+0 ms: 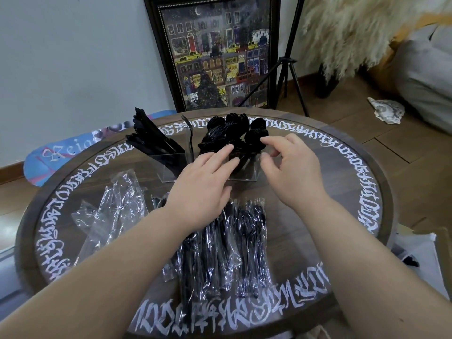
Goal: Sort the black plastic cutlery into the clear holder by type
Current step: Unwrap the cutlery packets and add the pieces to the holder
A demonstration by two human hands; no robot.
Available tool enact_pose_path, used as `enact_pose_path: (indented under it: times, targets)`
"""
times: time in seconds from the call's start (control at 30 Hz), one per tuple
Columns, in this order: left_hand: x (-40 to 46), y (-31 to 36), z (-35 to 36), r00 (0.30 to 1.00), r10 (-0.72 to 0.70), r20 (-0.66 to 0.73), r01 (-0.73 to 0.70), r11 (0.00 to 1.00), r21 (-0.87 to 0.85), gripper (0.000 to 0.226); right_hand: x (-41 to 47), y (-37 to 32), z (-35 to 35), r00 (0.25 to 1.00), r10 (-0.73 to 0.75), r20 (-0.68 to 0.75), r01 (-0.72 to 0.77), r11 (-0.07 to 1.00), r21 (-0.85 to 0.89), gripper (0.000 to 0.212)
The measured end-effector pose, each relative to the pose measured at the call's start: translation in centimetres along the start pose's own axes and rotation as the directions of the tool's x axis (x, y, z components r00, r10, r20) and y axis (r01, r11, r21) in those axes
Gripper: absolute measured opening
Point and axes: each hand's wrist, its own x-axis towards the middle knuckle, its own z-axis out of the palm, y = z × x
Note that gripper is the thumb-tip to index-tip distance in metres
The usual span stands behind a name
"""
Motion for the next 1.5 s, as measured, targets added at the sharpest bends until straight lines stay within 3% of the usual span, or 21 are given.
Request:
enact_pose_path:
  times: [0.13,0.23,0.37,0.5,0.7,0.93,1.23,1.37,1.43,1.5]
  targets:
    - [-2.2,0.7,-0.3,0.996,-0.078,0.041,0.079,0.997,-0.017,0.058,-1.5,0.2,-0.5,1.000,-0.017,0.013,0.017,1.000,-0.019,0.029]
    - [-4.1,1.6,-0.8,0.978,-0.163,0.127,0.165,0.986,-0.007,0.062,-2.9,0.5,-0.1,0.988,0.002,0.157,0.011,0.997,-0.083,0.031]
    - [-6.2,2.7,-1.1,0.937,-0.242,0.251,0.236,0.970,0.052,0.069,-4.9,1.0,0.7,0.877,0.105,0.468,0.017,0.968,-0.250,0.044]
    - [-7.9,3.9,-1.1,0.887,-0.287,0.362,0.259,0.958,0.125,0.075,-6.4,1.5,1.9,0.784,0.234,0.575,-0.038,0.942,-0.333,0.064]
    - [-10.0,5.1,0.2,0.813,-0.319,0.487,0.306,0.946,0.109,0.079,-8.0,1.7,2.8,0.766,0.312,0.562,-0.167,0.941,-0.295,0.064]
    - [-9.7,4.9,1.2,0.803,-0.298,0.516,0.347,0.938,0.001,0.084,-8.6,2.8,3.5,0.775,0.434,0.460,-0.508,0.860,0.045,0.049]
    - [-8.8,5.4,1.7,0.816,-0.265,0.514,0.344,0.937,-0.063,0.082,-8.4,2.4,0.0,0.841,0.394,0.370,-0.489,0.847,0.209,0.047]
    - [-8.3,5.3,1.6,0.865,-0.280,0.417,0.346,0.934,-0.090,0.075,-8.5,2.4,-1.6,0.884,0.354,0.305,-0.424,0.882,0.207,0.051]
    - [-8.0,5.5,1.0,0.914,-0.288,0.287,0.337,0.931,-0.138,0.066,-8.5,2.0,-2.3,0.892,0.348,0.289,-0.427,0.858,0.286,0.047]
    - [-7.7,6.2,-0.1,0.931,-0.329,0.155,0.362,0.886,-0.290,0.056,-8.4,0.9,-2.8,0.888,0.313,0.337,-0.439,0.796,0.416,0.037]
